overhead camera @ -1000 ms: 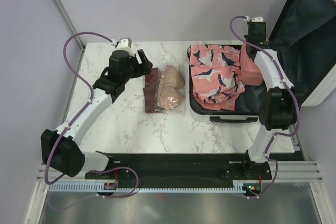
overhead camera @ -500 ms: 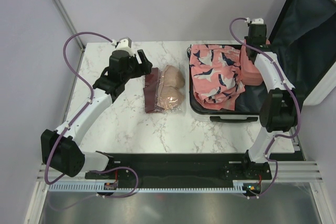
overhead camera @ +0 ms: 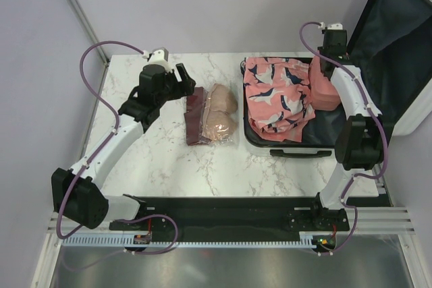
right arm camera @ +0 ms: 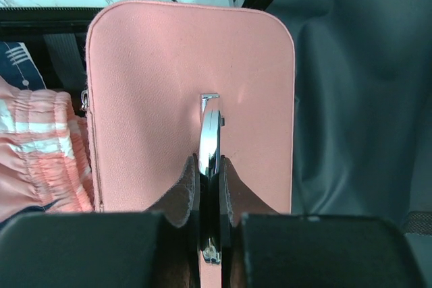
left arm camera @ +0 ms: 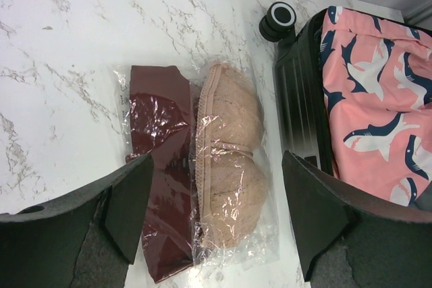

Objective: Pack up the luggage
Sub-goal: Place the storage box in the luggage.

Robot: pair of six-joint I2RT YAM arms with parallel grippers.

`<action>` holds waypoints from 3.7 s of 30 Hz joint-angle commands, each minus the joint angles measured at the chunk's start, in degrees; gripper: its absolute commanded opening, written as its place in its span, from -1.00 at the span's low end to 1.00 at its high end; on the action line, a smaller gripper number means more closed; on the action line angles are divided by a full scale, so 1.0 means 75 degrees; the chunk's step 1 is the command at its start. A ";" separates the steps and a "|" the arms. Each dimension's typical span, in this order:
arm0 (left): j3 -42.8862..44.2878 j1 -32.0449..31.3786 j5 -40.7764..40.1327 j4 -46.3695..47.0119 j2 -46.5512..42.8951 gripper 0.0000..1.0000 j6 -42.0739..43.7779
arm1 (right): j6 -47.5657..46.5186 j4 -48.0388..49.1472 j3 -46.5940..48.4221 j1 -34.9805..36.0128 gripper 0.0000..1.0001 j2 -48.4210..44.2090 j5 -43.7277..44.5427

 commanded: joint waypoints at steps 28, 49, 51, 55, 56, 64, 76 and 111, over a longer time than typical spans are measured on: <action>0.0145 0.0059 0.0217 0.0180 -0.0364 0.67 0.0689 | -0.0624 -0.0362 0.1076 -0.0039 -0.97 0.0125 0.0595; 0.0391 0.0094 -0.0134 -0.0054 -0.0317 0.67 0.0467 | -0.0753 0.0576 0.2648 -0.0015 -0.99 0.1731 0.0608; 0.0380 0.0106 -0.0181 -0.0078 -0.0317 0.67 0.0455 | -0.0729 0.0751 0.2660 -0.0015 -0.98 0.1755 0.0421; 0.0368 0.0106 -0.0228 -0.0078 -0.0317 0.67 0.0350 | -0.0706 0.1126 0.2392 -0.0038 -0.98 0.1743 0.0232; 0.0368 0.0106 -0.0240 -0.0078 -0.0317 0.67 0.0315 | -0.0775 0.1347 0.2263 -0.0038 -0.99 0.1743 0.0162; 0.0379 0.0106 -0.0275 -0.0112 -0.0329 0.66 0.0361 | -0.0706 0.1830 0.1067 -0.0027 -0.99 0.1732 0.0044; 0.0297 0.0094 -0.0392 -0.0113 -0.0364 0.66 0.0291 | -0.0167 0.1666 -0.1288 -0.0191 -0.92 0.0924 0.0150; 0.0309 0.0106 0.0053 -0.0089 -0.0223 0.68 0.0326 | 0.1016 0.0178 -0.1769 -0.0577 0.82 -0.2053 -0.0752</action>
